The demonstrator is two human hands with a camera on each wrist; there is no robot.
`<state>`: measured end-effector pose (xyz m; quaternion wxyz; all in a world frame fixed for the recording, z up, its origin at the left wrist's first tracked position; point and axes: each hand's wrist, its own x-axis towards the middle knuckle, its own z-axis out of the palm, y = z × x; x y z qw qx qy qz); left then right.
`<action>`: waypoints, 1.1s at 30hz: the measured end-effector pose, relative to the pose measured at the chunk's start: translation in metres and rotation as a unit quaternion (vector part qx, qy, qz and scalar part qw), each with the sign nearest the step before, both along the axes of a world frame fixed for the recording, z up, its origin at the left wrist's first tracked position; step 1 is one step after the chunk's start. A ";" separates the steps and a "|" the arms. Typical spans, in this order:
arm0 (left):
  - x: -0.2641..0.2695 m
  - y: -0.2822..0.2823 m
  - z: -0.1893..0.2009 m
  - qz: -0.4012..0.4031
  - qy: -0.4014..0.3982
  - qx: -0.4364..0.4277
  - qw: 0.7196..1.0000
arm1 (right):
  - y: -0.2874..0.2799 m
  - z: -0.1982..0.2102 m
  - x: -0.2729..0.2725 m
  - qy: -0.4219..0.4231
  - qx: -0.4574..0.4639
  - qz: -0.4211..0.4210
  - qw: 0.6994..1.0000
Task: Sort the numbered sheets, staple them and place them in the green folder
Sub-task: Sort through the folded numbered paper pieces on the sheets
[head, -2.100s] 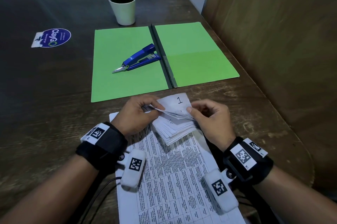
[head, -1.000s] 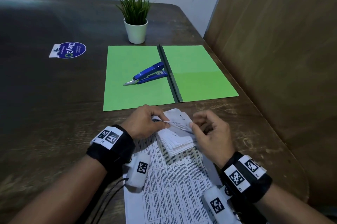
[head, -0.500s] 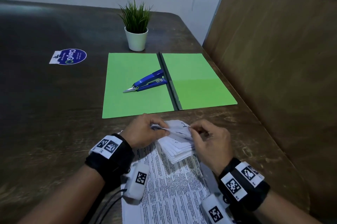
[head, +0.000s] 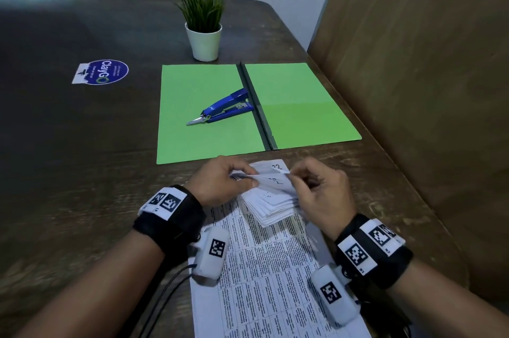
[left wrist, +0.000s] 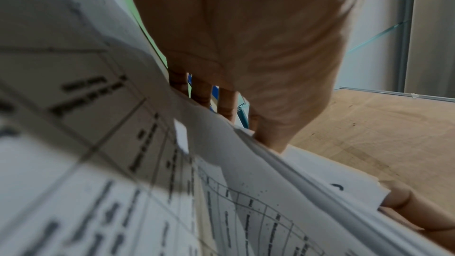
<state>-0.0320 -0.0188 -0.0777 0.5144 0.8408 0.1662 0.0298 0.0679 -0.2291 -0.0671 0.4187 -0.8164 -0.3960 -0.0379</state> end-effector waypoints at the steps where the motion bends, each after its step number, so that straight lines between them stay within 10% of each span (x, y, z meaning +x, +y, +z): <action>1: 0.000 0.000 0.000 -0.008 -0.001 0.010 1.000 | 0.001 0.001 0.000 -0.008 -0.001 0.000 1.000; 33: -0.005 0.013 0.010 -0.052 -0.044 0.002 0.998 | 0.008 0.012 0.016 0.237 0.129 -0.019 0.963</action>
